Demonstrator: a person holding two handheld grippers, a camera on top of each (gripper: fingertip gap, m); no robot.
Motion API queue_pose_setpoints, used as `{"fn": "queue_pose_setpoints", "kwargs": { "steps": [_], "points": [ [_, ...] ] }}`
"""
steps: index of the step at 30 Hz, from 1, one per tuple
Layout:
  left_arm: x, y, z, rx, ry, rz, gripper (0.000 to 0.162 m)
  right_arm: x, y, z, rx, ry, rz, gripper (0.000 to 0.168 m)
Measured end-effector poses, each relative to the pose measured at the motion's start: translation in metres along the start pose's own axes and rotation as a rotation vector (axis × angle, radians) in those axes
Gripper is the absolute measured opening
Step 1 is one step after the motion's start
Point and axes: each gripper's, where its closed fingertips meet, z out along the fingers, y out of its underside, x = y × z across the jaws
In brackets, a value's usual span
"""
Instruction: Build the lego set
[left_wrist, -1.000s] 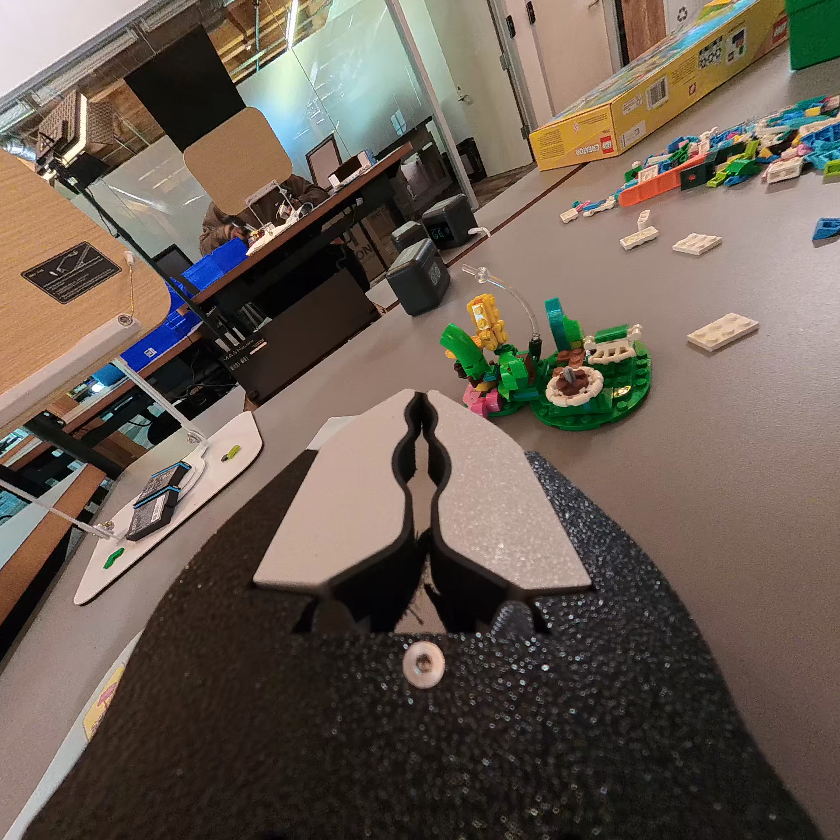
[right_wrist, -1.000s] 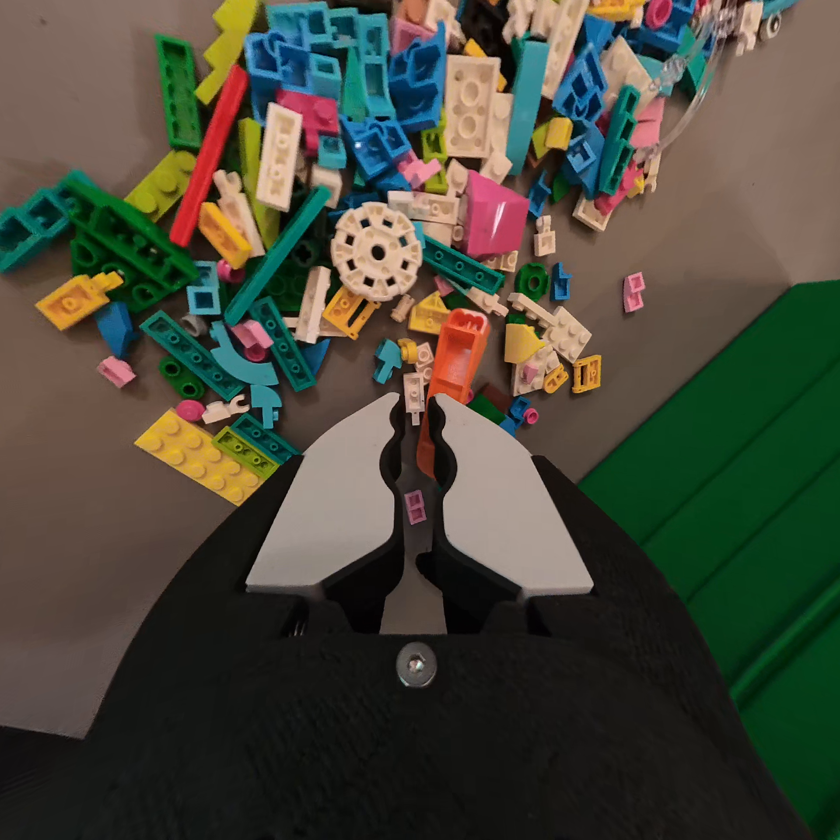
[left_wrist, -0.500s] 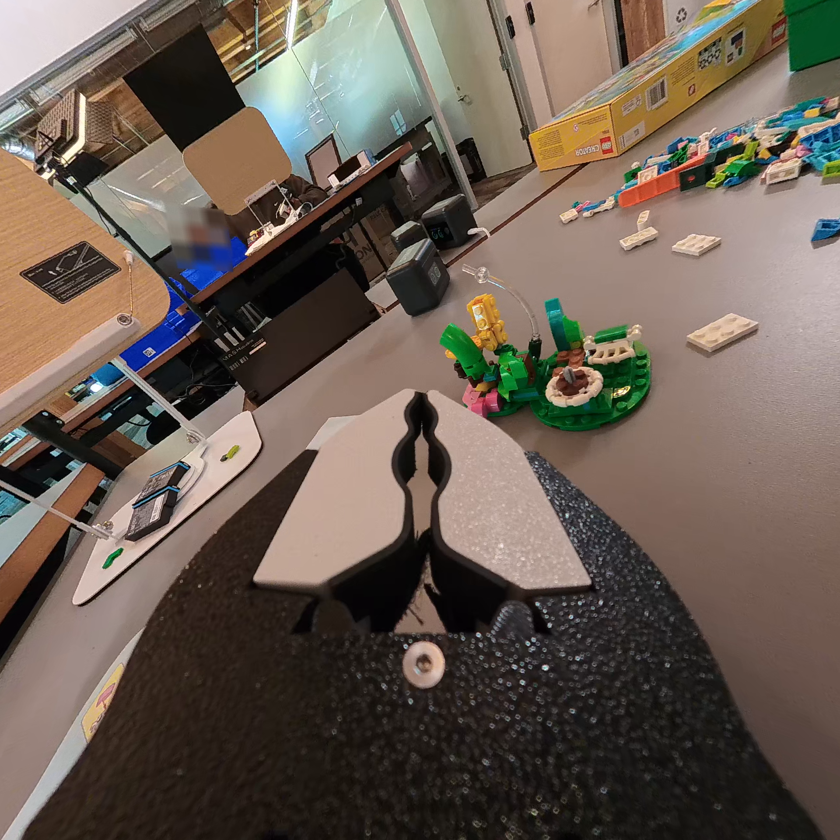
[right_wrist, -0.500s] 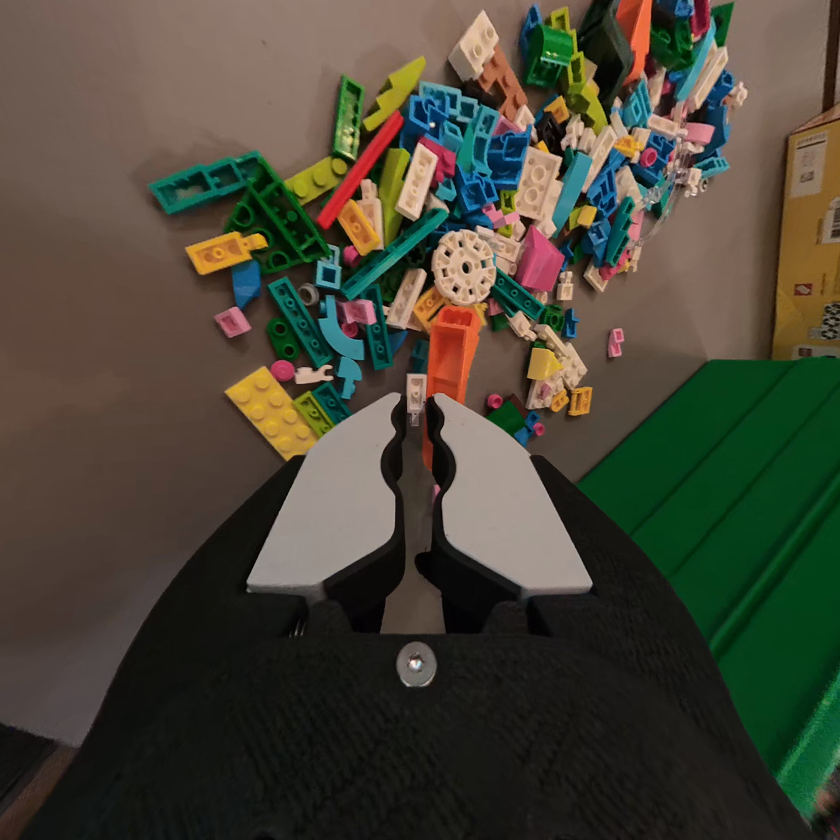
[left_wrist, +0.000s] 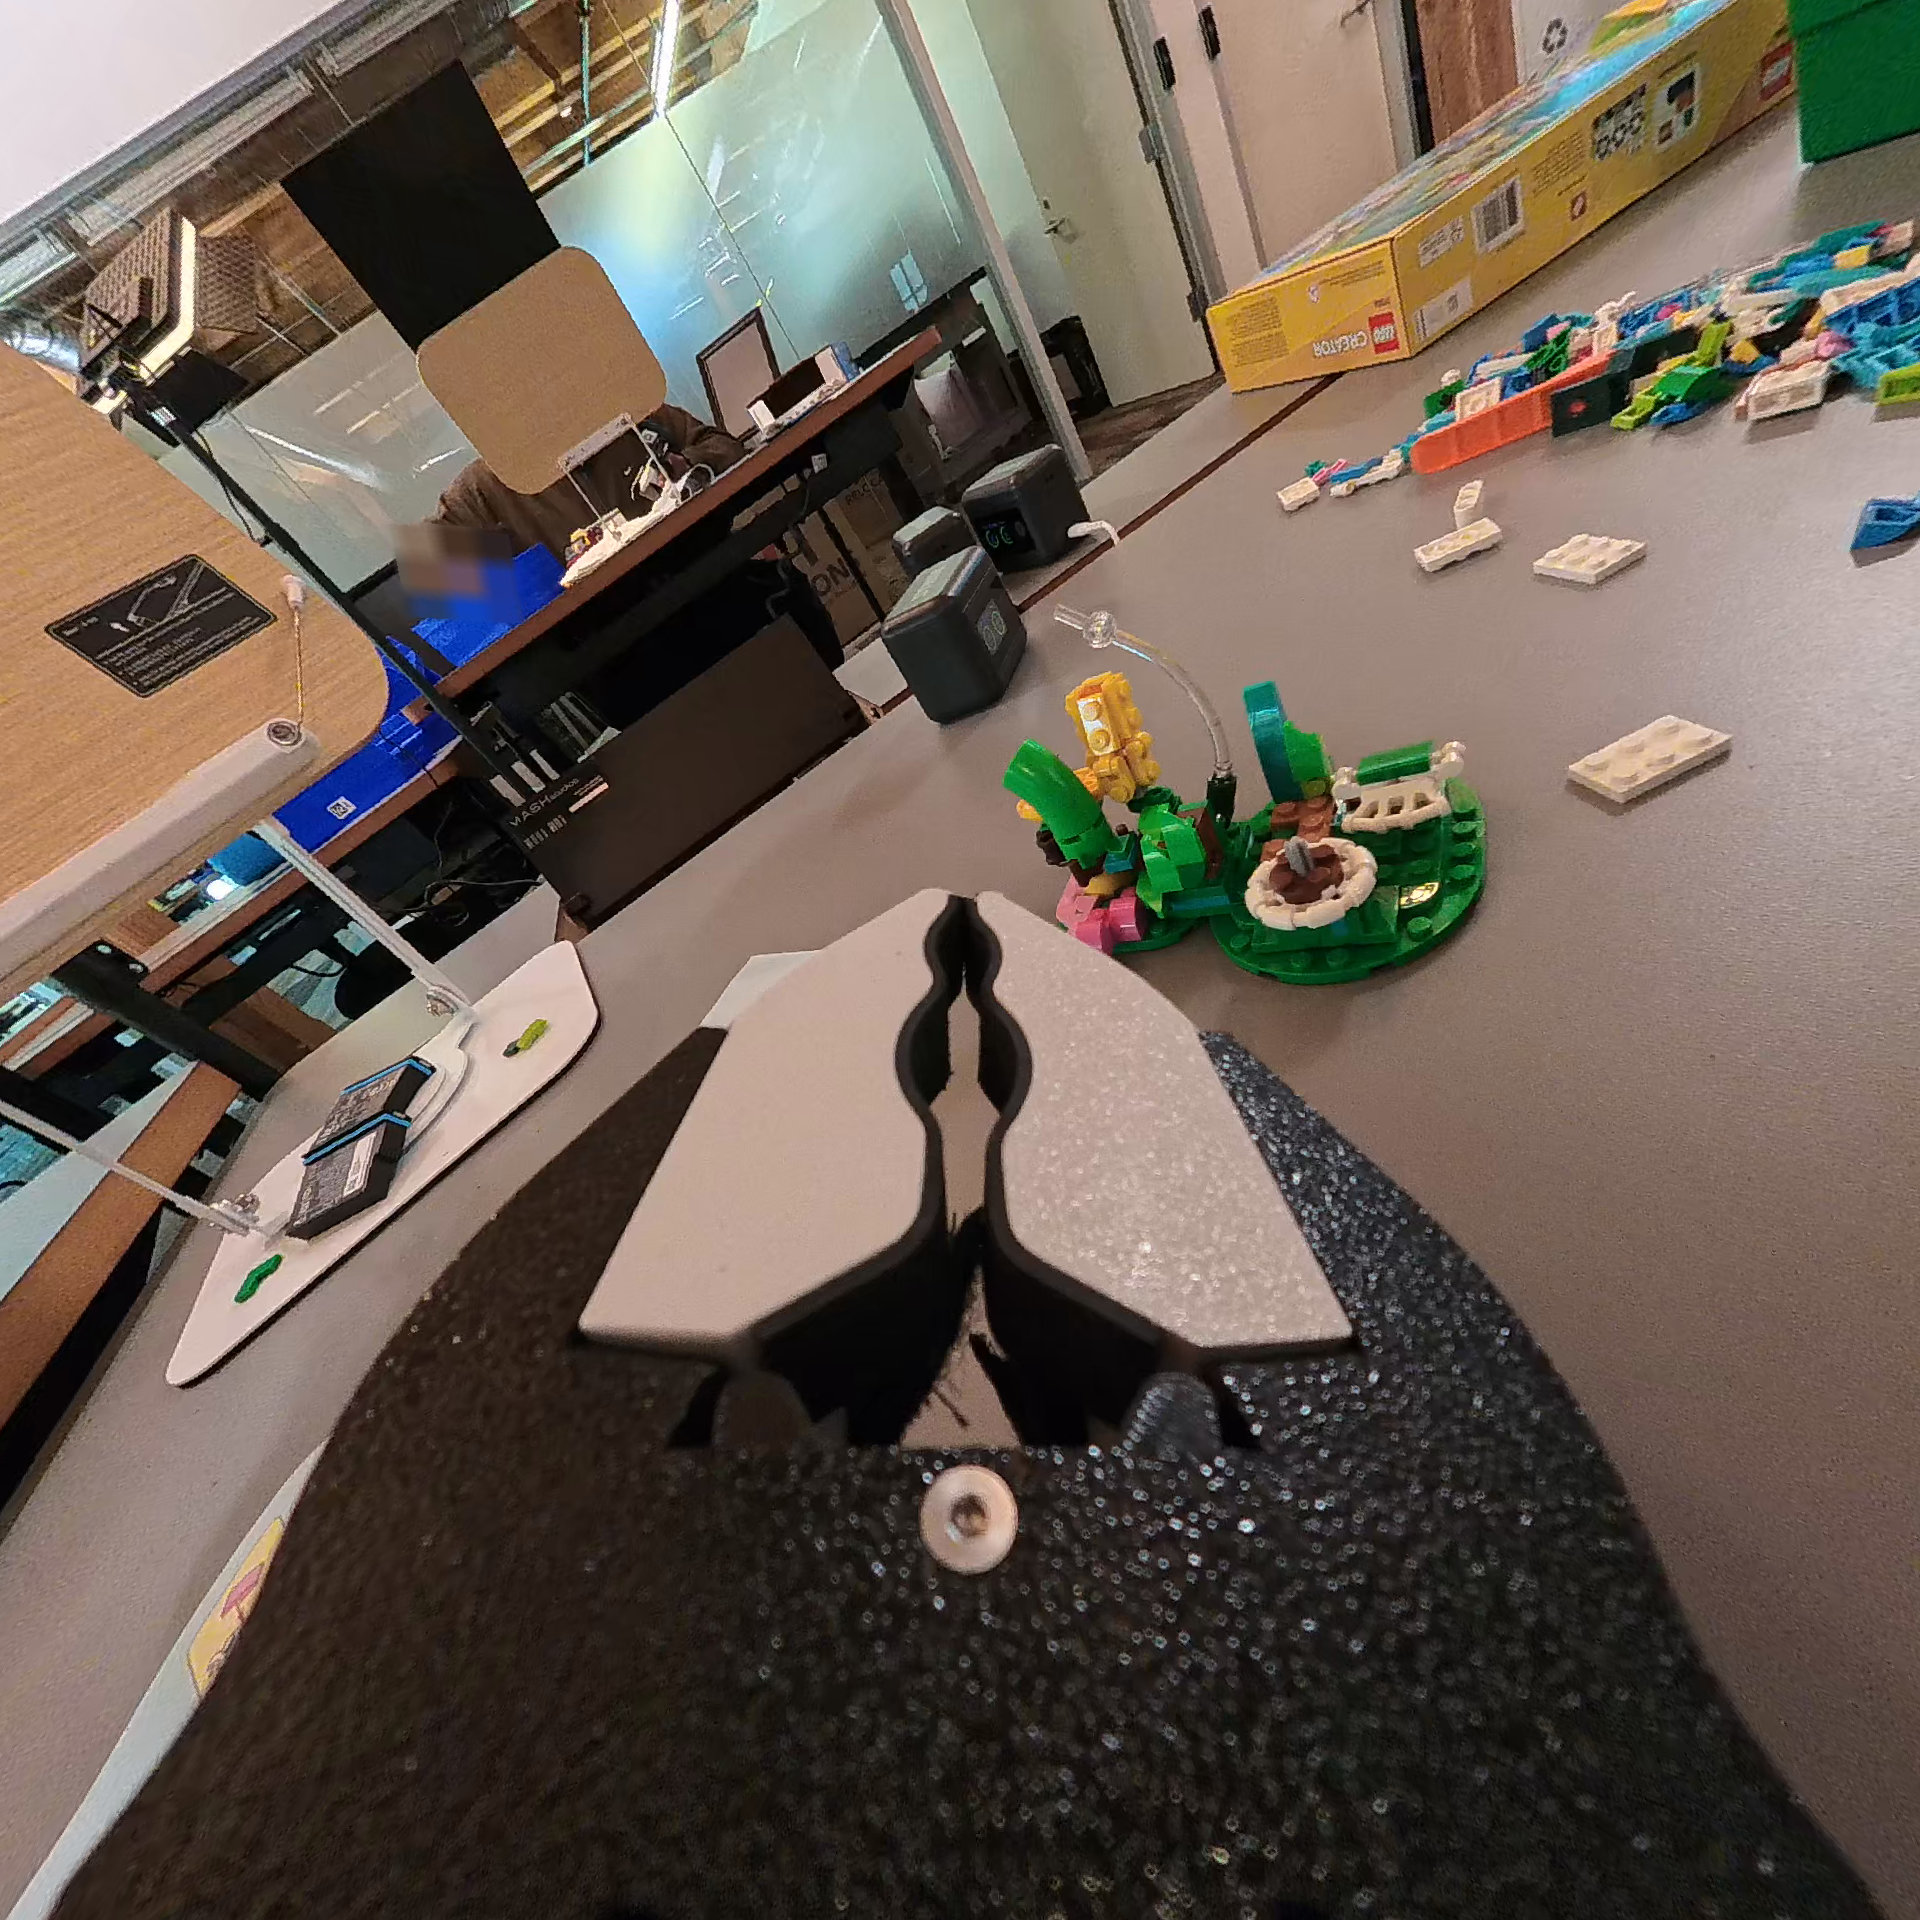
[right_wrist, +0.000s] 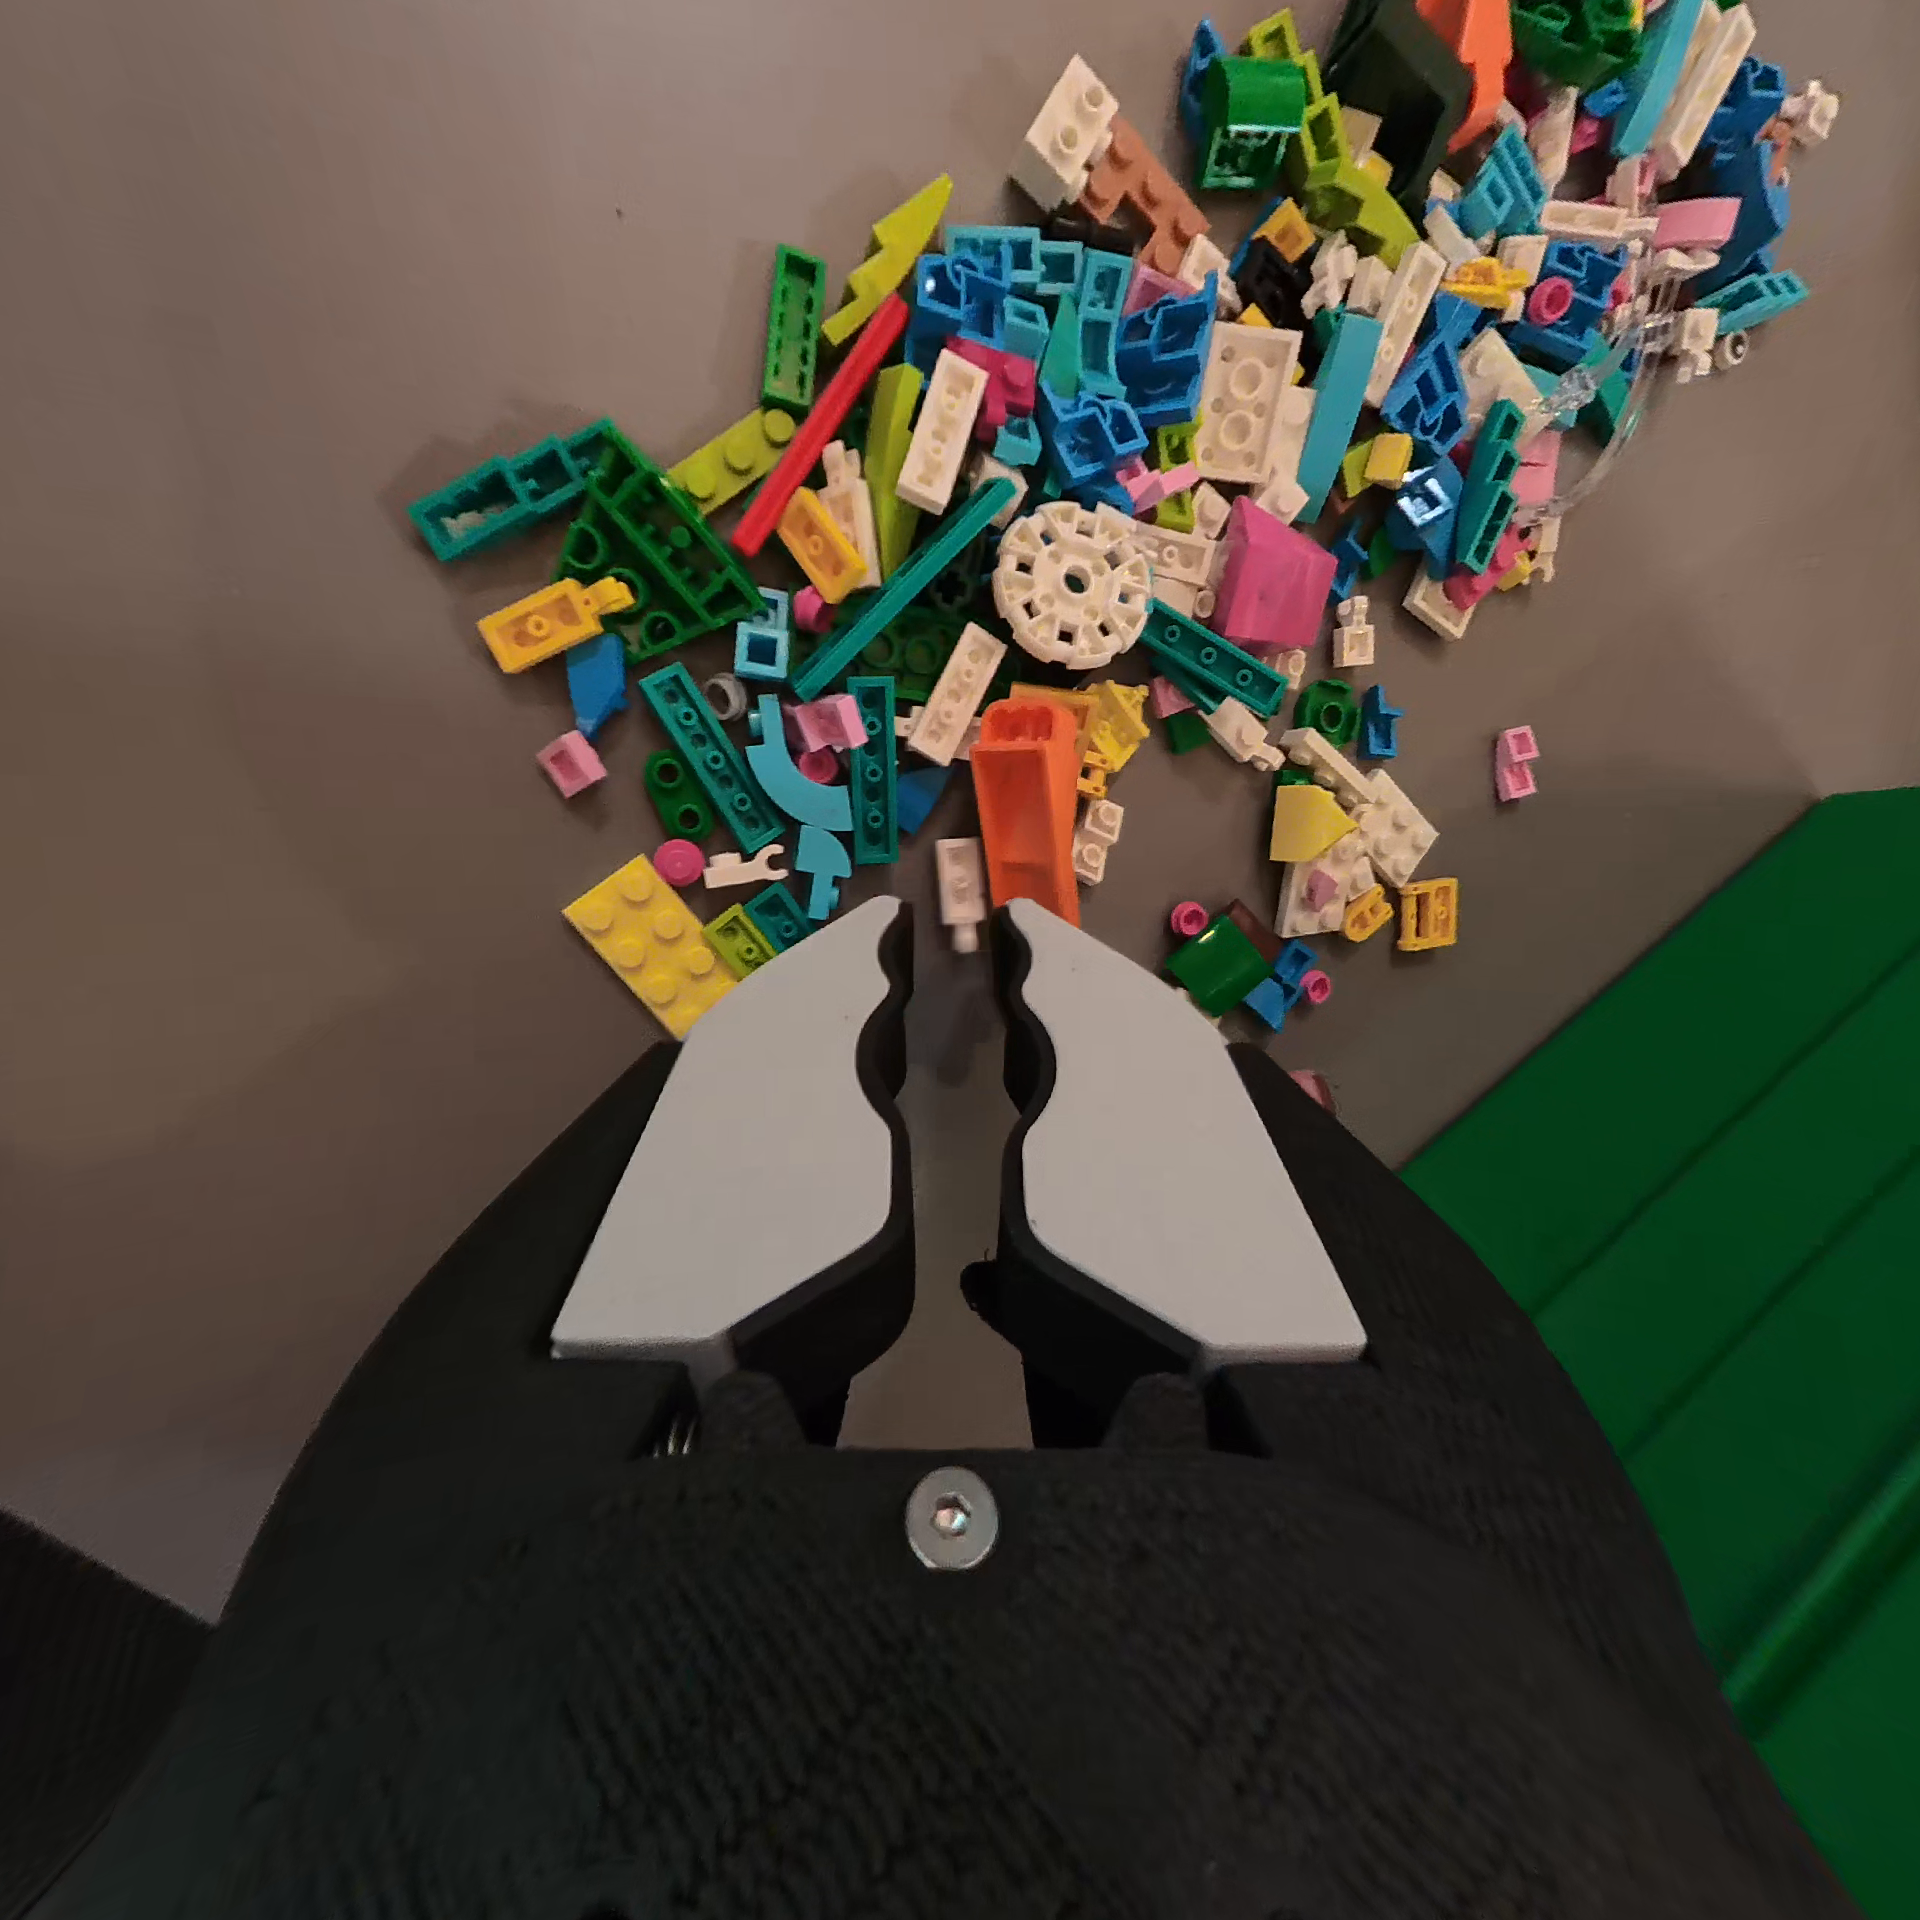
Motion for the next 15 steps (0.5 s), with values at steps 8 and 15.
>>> {"fn": "queue_pose_setpoints", "kwargs": {
  "steps": [8,15],
  "points": [
    [0.0,0.0,0.0,0.001,0.0,0.001,0.0,-0.004,0.008,0.005,-0.045,-0.051,0.085,0.012],
    [0.0,0.0,0.0,0.0,0.001,0.003,0.0,0.006,0.01,0.008,-0.05,-0.093,0.194,0.019]
  ]
}}
